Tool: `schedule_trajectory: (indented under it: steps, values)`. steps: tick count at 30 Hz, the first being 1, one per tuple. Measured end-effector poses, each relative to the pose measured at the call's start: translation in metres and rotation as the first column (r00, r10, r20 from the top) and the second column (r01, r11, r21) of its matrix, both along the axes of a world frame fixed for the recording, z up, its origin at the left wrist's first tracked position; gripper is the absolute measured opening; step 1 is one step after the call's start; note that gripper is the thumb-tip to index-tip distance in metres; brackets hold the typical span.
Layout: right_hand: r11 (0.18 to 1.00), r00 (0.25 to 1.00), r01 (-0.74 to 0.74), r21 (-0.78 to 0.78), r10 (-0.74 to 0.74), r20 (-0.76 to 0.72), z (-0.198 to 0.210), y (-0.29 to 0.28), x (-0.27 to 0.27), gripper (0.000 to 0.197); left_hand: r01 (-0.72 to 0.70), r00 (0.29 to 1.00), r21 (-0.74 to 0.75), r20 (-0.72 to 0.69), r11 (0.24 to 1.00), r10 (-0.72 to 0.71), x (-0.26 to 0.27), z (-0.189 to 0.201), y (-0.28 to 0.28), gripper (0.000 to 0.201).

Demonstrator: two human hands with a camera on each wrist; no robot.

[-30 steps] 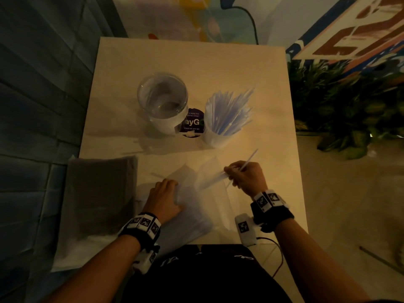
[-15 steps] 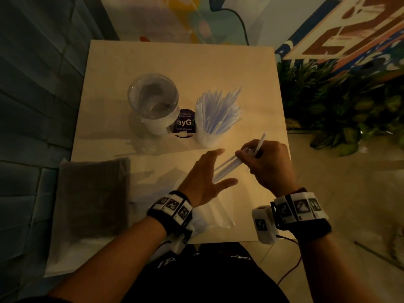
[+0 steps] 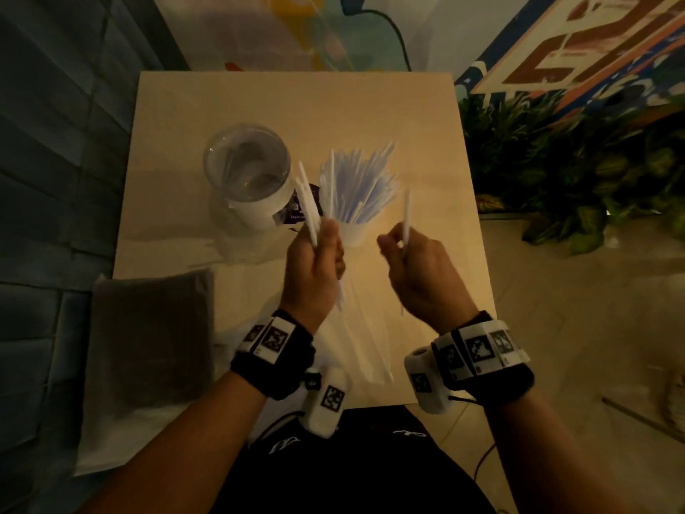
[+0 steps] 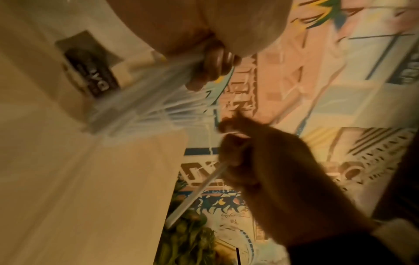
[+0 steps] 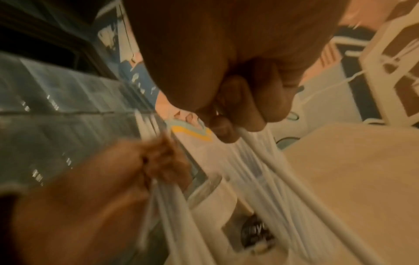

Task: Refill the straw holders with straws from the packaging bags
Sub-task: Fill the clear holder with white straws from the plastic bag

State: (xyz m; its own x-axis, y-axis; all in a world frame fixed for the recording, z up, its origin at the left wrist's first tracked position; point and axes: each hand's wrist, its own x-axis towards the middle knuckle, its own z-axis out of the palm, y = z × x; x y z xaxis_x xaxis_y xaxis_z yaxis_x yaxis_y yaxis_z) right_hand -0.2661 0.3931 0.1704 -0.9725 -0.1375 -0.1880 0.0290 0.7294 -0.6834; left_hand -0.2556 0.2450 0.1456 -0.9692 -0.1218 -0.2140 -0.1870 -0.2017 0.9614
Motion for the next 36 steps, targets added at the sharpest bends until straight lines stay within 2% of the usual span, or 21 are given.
schedule_trajectory:
  steps: [2,4,6,8,10,12,14,16,17,18,19,21,23,24,25,27,30,31,33,35,36]
  values:
    - [0.994,0.997,-0.07,0.079,0.068,0.03,-0.011,-0.014,0.005,0.019,0.007,0.999,-0.039,-0.046,0.999,-0.009,0.005,0.009,-0.009,0.019]
    - [0.983,0.988,-0.154,0.104,0.151,0.038,-0.015,-0.03,0.009,0.011,0.041,0.996,-0.084,-0.074,0.996,-0.048,0.01,0.008,-0.014,0.039]
    - [0.942,0.955,-0.298,0.158,0.293,0.05,-0.013,-0.046,0.011,0.016,0.047,0.999,-0.107,-0.019,0.993,-0.05,0.014,0.004,-0.016,0.058]
    - [0.914,0.931,-0.364,0.179,0.361,0.051,-0.011,-0.058,0.014,0.023,-0.004,1.0,-0.175,0.017,0.985,0.007,0.015,0.002,-0.021,0.044]
    - [0.93,0.936,-0.352,0.105,0.35,0.036,-0.01,-0.065,0.019,0.027,-0.051,0.998,-0.259,0.008,0.965,0.055,0.014,0.003,-0.028,0.025]
    - [0.936,0.936,-0.352,-0.004,0.352,-0.005,-0.012,-0.068,0.024,0.027,-0.097,0.994,-0.269,0.027,0.958,0.108,0.011,0.007,-0.037,0.024]
    - [0.949,0.952,-0.304,-0.082,0.302,-0.041,-0.016,-0.065,0.025,0.033,-0.187,0.977,-0.163,0.076,0.969,0.201,0.004,0.009,-0.047,0.032]
    - [0.976,0.991,-0.131,-0.176,0.131,-0.012,-0.025,-0.062,0.024,0.038,-0.28,0.957,-0.014,0.077,0.96,0.281,-0.004,0.016,-0.059,0.034]
    - [0.967,0.998,-0.004,-0.254,0.019,0.054,-0.028,-0.062,0.023,0.039,-0.309,0.95,0.069,0.062,0.949,0.305,-0.007,0.02,-0.065,0.033]
    - [0.925,0.981,0.14,-0.352,-0.083,0.174,-0.03,-0.064,0.022,0.041,-0.319,0.948,0.149,0.043,0.936,0.316,-0.009,0.024,-0.07,0.032]
    - [0.84,0.929,0.3,-0.451,-0.149,0.339,-0.031,-0.067,0.02,0.045,-0.315,0.948,0.213,0.027,0.925,0.317,-0.01,0.027,-0.073,0.031]
    - [0.573,0.75,0.586,-0.573,-0.115,0.651,-0.029,-0.076,0.018,0.056,-0.288,0.954,0.269,0.0,0.919,0.299,-0.009,0.031,-0.076,0.031]
    - [0.362,0.621,0.723,-0.588,0.031,0.783,-0.023,-0.088,0.017,0.067,-0.223,0.97,0.268,-0.038,0.937,0.242,-0.005,0.032,-0.074,0.031]
    - [0.315,0.602,0.736,-0.599,0.098,0.792,-0.02,-0.094,0.017,0.071,-0.185,0.978,0.261,-0.05,0.948,0.204,-0.002,0.032,-0.072,0.032]
    - [0.305,0.609,0.722,-0.621,0.146,0.78,-0.02,-0.099,0.016,0.074,-0.154,0.984,0.249,-0.049,0.956,0.171,0.0,0.031,-0.07,0.034]
    - [0.393,0.661,0.641,-0.659,0.153,0.735,-0.018,-0.107,0.016,0.075,-0.108,0.991,0.242,-0.046,0.964,0.123,0.005,0.031,-0.07,0.035]
    - [0.672,0.826,0.403,-0.622,0.025,0.563,-0.012,-0.104,0.015,0.064,-0.042,0.996,0.222,-0.067,0.974,0.058,0.008,0.027,-0.079,0.033]
    - [0.729,0.878,0.32,-0.604,0.011,0.478,-0.011,-0.1,0.013,0.061,-0.018,0.999,0.172,-0.043,0.985,0.026,0.01,0.027,-0.083,0.033]
    - [0.755,0.94,0.15,-0.638,0.092,0.33,-0.005,-0.095,0.011,0.056,0.072,0.997,0.044,0.025,0.996,-0.073,0.017,0.023,-0.09,0.032]
    - [0.745,0.94,-0.03,-0.666,0.247,0.234,0.004,-0.096,0.009,0.046,0.248,0.964,-0.066,0.119,0.966,-0.239,0.023,0.022,-0.09,0.019]
    - [0.747,0.934,-0.099,-0.657,0.298,0.198,0.011,-0.099,0.009,0.039,0.354,0.925,-0.113,0.19,0.928,-0.33,0.026,0.02,-0.088,0.015]
